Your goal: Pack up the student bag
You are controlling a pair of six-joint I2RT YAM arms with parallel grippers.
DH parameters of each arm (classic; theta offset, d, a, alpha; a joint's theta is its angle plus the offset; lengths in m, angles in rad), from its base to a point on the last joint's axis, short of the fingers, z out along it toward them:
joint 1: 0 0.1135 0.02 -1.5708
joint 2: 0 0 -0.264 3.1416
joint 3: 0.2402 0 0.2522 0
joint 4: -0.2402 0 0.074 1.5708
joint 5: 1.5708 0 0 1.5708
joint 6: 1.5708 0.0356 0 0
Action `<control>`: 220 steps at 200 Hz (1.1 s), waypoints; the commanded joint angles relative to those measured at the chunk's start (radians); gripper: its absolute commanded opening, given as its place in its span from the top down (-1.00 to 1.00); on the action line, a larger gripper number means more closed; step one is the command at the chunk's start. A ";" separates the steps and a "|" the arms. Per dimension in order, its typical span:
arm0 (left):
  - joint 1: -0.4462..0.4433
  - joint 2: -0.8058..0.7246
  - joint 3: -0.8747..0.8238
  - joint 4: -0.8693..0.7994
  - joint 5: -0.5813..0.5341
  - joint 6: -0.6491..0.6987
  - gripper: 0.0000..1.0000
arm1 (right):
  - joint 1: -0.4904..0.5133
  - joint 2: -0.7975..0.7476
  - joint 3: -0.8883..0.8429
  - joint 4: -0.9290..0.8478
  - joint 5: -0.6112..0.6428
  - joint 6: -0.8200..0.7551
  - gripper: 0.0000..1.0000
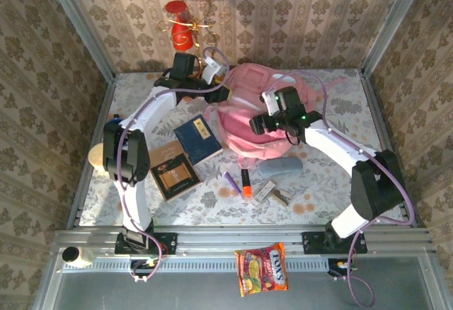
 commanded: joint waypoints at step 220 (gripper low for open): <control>0.272 -0.136 -0.658 0.213 -0.418 -0.555 -0.23 | 0.368 0.892 0.939 -0.324 0.332 0.272 -0.60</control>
